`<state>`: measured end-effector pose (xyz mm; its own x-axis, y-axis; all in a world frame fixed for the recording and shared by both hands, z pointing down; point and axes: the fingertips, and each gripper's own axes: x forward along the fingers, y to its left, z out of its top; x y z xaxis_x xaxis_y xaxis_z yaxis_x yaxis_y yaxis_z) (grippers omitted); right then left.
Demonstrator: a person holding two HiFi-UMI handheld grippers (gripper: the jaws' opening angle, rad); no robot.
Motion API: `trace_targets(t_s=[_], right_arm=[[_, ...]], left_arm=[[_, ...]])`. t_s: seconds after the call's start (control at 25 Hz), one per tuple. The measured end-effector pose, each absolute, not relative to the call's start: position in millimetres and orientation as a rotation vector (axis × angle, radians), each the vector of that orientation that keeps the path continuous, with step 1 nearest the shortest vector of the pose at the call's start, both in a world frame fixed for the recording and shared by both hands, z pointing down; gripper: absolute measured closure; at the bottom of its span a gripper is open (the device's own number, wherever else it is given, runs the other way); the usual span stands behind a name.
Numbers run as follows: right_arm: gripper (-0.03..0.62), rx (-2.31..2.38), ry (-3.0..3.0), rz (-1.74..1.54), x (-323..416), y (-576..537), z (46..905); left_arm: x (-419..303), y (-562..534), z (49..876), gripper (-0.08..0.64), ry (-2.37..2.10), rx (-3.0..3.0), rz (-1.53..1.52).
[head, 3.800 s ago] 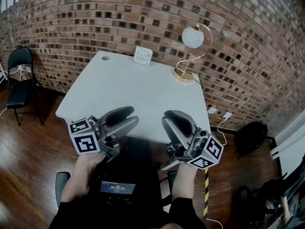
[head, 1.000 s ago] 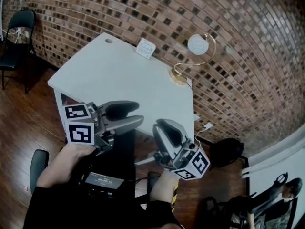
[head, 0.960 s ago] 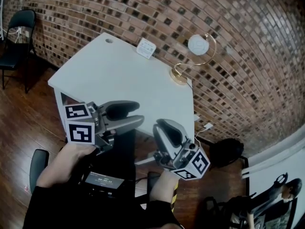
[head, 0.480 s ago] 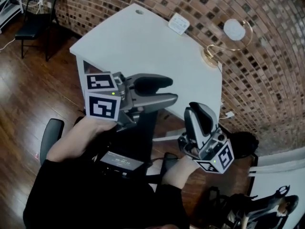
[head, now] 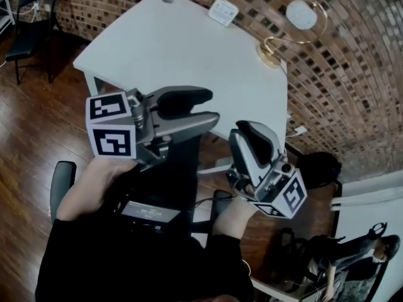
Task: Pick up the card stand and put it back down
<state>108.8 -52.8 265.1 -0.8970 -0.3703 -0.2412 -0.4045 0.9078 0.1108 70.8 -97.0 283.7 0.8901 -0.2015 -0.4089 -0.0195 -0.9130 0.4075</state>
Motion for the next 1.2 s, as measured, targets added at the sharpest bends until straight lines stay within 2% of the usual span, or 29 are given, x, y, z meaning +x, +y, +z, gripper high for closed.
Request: trace_targets(t_s=[1.2], right_arm=[[0.531, -0.592, 2.873, 0.288, 101.7, -52.8, 265.6]], left_arm=[[70.5, -96.1, 288.3, 0.353, -0.161, 2.659, -0.613]])
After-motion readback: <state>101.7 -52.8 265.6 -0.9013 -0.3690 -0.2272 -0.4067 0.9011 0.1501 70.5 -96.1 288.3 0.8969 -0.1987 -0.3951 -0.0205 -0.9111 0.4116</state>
